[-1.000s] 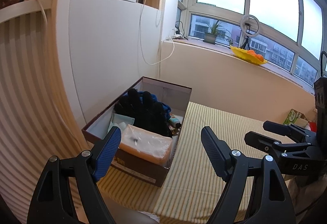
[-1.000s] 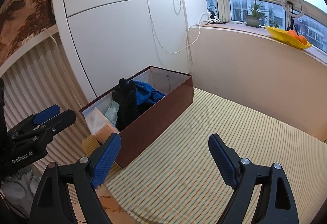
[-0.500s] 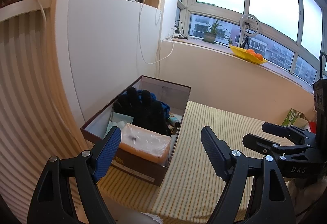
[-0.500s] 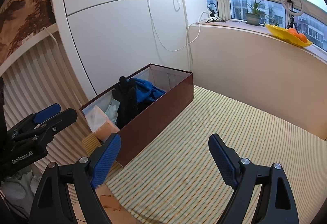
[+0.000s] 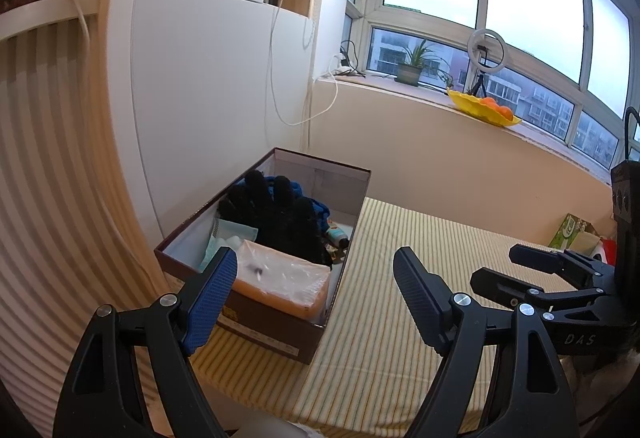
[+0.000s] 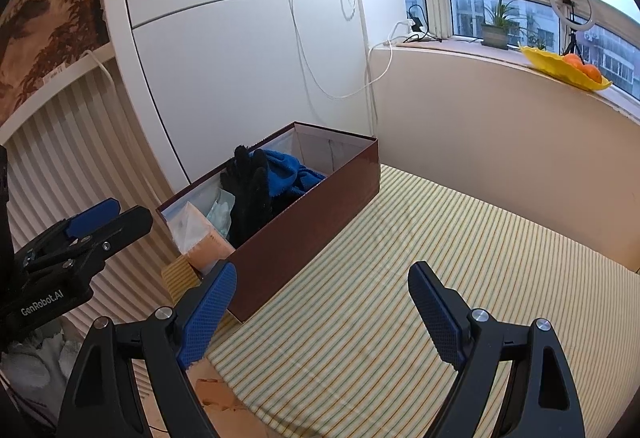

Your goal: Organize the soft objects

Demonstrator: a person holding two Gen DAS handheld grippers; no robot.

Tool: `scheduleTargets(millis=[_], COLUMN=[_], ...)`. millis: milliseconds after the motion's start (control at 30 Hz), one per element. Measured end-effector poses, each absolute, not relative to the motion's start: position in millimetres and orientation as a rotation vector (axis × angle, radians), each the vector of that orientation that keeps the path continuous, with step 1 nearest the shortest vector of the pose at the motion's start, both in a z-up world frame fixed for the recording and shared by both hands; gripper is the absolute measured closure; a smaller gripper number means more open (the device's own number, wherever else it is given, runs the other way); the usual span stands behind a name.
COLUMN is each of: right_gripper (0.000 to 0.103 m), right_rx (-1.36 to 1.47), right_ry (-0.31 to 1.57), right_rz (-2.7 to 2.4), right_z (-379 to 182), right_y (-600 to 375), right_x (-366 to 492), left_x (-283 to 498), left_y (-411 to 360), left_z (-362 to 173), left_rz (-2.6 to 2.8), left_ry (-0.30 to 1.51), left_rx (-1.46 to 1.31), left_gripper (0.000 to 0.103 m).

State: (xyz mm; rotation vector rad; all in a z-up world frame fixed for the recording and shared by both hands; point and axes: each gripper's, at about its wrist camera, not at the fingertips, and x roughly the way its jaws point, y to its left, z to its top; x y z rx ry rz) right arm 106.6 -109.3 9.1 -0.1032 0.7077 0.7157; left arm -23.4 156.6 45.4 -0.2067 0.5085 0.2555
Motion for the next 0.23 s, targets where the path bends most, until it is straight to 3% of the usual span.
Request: scheduleTargets(millis=[233], right_gripper=[0.018], right_rx=[-0.103], right_ry=[0.717], right_rz=[0.711], right_z=[6.1], right_y=[-110.8], right_x=[107.3], left_x=[-27.1], left_y=[152.9], left_z=[47.6], left_rz=[0.261], left_ry=[0.494], left_rx=[-0.202], left_gripper=[0.022])
